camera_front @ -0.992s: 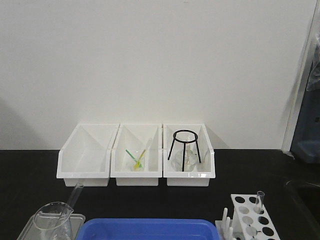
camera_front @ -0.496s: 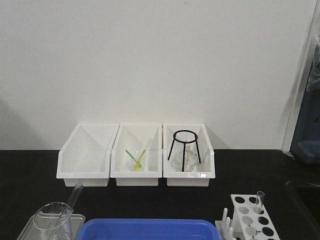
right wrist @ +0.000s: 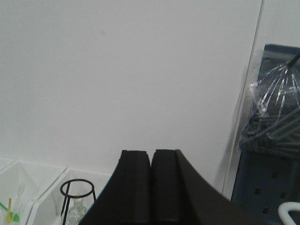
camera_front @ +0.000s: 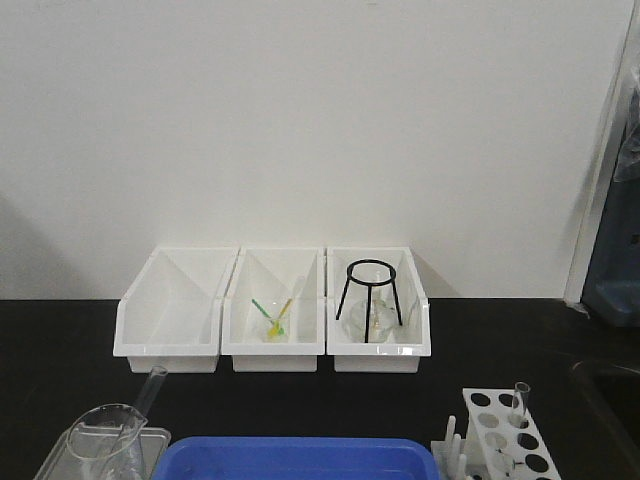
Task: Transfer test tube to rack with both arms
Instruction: 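Reach the left gripper to the beaker and grasp the clear glass tube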
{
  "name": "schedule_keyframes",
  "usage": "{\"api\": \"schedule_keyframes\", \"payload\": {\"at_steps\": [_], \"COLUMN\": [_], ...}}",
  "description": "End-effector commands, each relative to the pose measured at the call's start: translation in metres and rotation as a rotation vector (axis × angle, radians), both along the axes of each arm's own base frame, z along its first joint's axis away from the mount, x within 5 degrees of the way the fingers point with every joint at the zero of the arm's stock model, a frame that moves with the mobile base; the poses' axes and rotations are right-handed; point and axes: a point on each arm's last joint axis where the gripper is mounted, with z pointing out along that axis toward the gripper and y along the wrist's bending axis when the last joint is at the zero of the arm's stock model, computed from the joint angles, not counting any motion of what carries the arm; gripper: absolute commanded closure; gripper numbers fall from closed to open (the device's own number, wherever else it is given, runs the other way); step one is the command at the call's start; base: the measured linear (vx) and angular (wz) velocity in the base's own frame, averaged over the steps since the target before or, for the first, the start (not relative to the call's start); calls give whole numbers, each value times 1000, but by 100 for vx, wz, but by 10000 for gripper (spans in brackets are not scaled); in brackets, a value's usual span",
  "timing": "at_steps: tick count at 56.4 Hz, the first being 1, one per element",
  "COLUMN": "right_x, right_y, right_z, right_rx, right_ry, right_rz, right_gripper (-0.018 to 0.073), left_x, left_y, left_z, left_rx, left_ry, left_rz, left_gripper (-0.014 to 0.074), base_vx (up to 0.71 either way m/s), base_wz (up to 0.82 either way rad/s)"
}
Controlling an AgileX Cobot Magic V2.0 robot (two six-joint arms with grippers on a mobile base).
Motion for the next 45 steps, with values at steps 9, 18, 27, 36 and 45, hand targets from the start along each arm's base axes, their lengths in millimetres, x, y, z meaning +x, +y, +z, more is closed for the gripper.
{"api": "schedule_keyframes", "payload": {"at_steps": [9, 18, 27, 36, 45], "right_x": [2, 2, 3, 4, 4], "right_y": [0, 0, 0, 0, 0], "right_z": [17, 17, 17, 17, 13], "right_rx": [-1, -2, -2, 1, 82], "right_ry": [-101, -97, -103, -105, -81], "right_rz": [-2, -2, -2, -1, 11], "right_gripper": [437, 228, 6, -83, -63], "left_x": [4, 5, 5, 5, 4], "left_y": [-1, -3, -3, -3, -3], "left_z": [15, 13, 10, 12, 15], "left_rx": [3, 106, 146, 145, 93], "left_ry": [-99, -93, -65, -82, -114], "left_rz": [-6, -2, 4, 2, -11], "left_gripper": [510, 338, 122, -6, -13], "base_vx": [0, 0, 0, 0, 0], "base_wz": [0, 0, 0, 0, 0]}}
